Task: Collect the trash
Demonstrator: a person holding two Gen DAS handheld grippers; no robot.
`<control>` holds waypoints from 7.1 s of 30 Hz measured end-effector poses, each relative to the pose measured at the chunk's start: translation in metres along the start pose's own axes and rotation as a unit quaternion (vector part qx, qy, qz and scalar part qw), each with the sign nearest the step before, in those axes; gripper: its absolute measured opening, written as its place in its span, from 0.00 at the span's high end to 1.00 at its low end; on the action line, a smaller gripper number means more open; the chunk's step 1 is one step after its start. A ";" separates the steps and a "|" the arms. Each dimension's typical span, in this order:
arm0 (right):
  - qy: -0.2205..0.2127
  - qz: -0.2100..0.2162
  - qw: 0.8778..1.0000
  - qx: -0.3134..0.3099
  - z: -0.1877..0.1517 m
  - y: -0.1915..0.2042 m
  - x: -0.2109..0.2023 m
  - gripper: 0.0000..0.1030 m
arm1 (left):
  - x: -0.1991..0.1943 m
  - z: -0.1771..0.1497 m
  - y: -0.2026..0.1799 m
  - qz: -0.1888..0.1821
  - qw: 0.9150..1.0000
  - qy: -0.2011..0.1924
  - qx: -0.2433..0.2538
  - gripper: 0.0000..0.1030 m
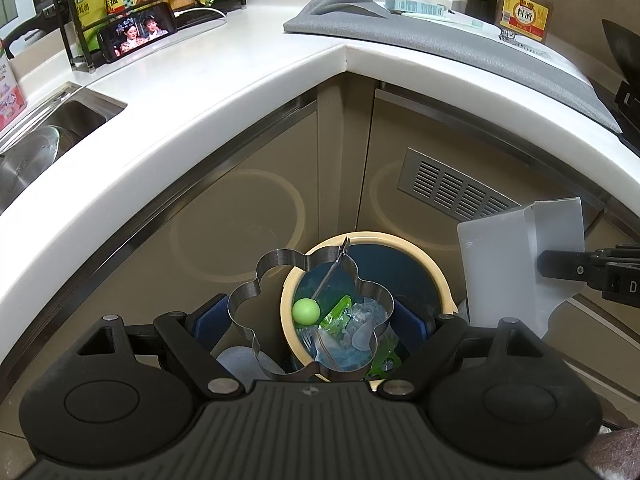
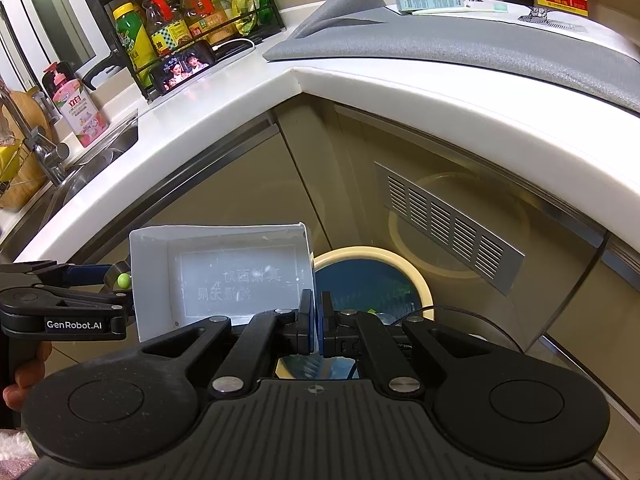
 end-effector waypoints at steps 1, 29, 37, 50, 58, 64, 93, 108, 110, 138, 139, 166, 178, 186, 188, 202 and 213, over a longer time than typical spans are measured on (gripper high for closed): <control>0.000 0.000 1.000 0.000 0.000 0.000 0.000 0.98 | 0.000 0.000 0.000 0.000 1.000 0.000 0.000 0.14; 0.021 -0.008 1.000 0.012 0.004 -0.003 0.014 0.98 | 0.014 0.001 -0.001 -0.003 1.000 0.020 -0.004 0.14; 0.039 -0.012 0.999 0.011 0.006 -0.007 0.027 0.98 | 0.025 0.005 0.000 -0.004 0.999 0.031 -0.010 0.14; 0.067 -0.028 0.997 0.027 0.006 -0.020 0.054 0.98 | 0.046 0.010 -0.002 -0.011 0.999 0.050 -0.014 0.14; 0.086 -0.038 0.995 0.038 0.007 -0.032 0.074 0.98 | 0.070 0.009 -0.006 -0.020 0.996 0.086 -0.017 0.14; 0.100 -0.045 0.993 0.045 0.013 -0.041 0.097 0.98 | 0.097 0.014 -0.011 -0.023 0.993 0.118 -0.009 0.14; 0.140 -0.077 0.984 0.083 0.036 -0.062 0.153 0.33 | 0.156 0.015 -0.009 -0.015 0.978 0.207 0.015 0.00; 0.127 -0.063 0.989 0.032 0.001 -0.028 0.091 0.18 | 0.080 -0.016 -0.007 0.026 0.989 0.143 0.020 0.00; 0.110 -0.069 0.991 0.017 0.001 -0.021 0.081 0.18 | 0.071 -0.016 -0.009 0.031 0.991 0.129 0.016 0.00; 0.063 -0.091 0.991 -0.079 -0.007 0.015 0.049 0.13 | 0.032 -0.013 -0.011 0.036 0.996 0.077 0.030 0.00; 0.064 -0.091 0.991 -0.080 -0.007 0.016 0.049 0.13 | 0.033 -0.013 -0.011 0.036 0.996 0.077 0.030 0.00; 0.054 -0.090 0.990 -0.090 -0.003 0.015 0.048 0.11 | 0.018 -0.007 -0.011 0.063 0.996 0.035 0.053 0.00; -0.081 -0.048 0.993 -0.068 0.067 -0.005 -0.004 0.06 | 0.012 0.017 0.008 0.042 0.998 0.047 0.008 0.00; -0.157 -0.084 0.983 -0.038 0.144 -0.039 -0.015 0.04 | 0.010 0.035 0.025 0.039 0.998 0.047 -0.024 0.00; -0.162 -0.093 0.982 -0.024 0.162 -0.048 -0.009 0.04 | 0.011 0.035 0.028 0.043 0.998 0.049 -0.027 0.00; -0.153 -0.160 0.972 0.084 0.280 -0.111 0.071 0.01 | 0.011 0.069 0.048 0.034 0.997 0.040 -0.048 0.00; -0.147 -0.244 0.919 0.273 0.362 -0.207 0.134 0.01 | 0.011 0.101 0.044 0.027 0.999 0.027 -0.035 0.00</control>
Point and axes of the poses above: each gripper's, at about its wrist camera, not at the fingertips, and x roughly the way its jaws point, y to its left, z to its top, the point moved 3 cm from there along x, roughly the way its jaws point, and after that the axes turned 5 degrees about y, right-handed, at the moved point
